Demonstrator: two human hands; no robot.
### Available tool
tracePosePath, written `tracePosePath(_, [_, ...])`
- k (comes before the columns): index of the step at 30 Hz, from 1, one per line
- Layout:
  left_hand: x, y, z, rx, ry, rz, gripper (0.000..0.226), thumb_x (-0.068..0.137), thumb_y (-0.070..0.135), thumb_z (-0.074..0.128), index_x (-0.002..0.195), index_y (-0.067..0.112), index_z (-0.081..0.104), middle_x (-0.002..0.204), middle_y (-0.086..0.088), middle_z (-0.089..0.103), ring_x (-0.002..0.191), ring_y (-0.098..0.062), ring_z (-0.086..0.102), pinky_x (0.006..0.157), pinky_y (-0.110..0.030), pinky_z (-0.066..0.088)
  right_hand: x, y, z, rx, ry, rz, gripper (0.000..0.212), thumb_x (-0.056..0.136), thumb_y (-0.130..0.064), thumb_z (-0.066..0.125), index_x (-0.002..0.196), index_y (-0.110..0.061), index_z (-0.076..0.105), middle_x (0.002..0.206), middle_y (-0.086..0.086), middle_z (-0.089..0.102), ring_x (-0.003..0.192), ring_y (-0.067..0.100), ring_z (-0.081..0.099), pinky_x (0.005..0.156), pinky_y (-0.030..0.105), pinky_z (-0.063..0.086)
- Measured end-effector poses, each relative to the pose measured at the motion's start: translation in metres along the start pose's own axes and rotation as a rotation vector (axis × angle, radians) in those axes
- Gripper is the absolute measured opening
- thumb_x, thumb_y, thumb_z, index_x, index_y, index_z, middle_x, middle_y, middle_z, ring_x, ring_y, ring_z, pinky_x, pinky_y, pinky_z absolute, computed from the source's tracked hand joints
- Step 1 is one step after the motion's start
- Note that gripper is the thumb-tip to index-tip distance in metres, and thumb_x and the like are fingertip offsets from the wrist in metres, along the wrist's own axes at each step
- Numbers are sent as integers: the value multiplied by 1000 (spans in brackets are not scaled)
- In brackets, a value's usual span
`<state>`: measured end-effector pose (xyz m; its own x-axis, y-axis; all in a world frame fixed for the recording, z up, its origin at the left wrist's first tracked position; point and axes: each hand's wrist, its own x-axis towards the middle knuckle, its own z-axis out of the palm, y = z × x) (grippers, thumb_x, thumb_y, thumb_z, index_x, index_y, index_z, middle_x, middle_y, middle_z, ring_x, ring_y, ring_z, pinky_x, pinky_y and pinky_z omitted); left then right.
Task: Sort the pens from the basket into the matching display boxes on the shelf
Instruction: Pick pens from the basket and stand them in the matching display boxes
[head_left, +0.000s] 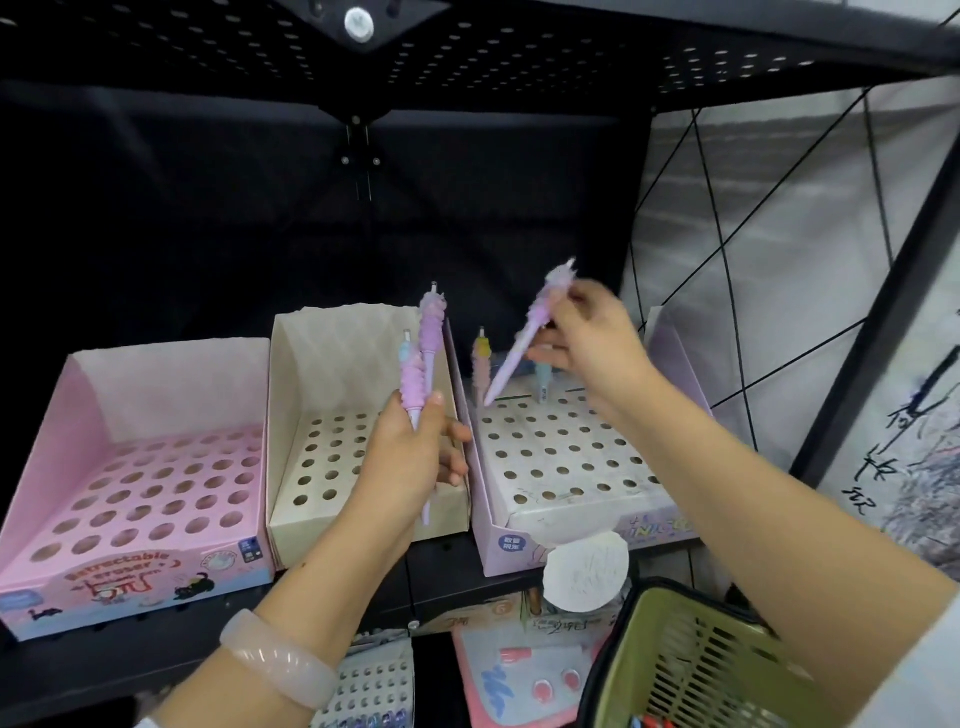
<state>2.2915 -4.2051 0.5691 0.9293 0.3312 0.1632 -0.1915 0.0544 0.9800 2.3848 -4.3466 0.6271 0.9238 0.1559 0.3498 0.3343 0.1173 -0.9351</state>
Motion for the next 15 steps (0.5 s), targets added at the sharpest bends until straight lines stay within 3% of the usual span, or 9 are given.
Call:
tracePosePath(2, [1,-1,1,25,19,6,15,99,21,39,91,15,51,64,-3,58,36,-5,40,35,-16,34,13,-1,-24,-120,137,-82,12,99,-14,42,109,-10,45,91,4,60,79,17,66,62,22,58])
tracePosePath(5, [2,-4,2,21,1,13,20,99,17,39,82,11,48,57,-1,47,33,-2,32,33,-14,26,29,13,-55,-406,226,-180,8,98,-15,43,105,-17,42,86,-7,57,81,10,62,71,35,59])
tracePosePath(9, [5,-8,3,29,-42,13,22,99,17,40,78,12,49,54,0,45,33,-3,31,33,-14,25,39,31,-76,-705,203,-202,6,97,-21,42,102,-23,40,88,-1,60,85,23,63,77,49,55])
tracePosePath(15, [6,-13,0,33,-85,23,22,98,18,42,78,16,49,55,3,49,38,-4,33,36,-14,27,44,45,-80,-841,151,-251,8,96,-27,43,95,-29,35,77,-12,54,75,16,61,72,45,56])
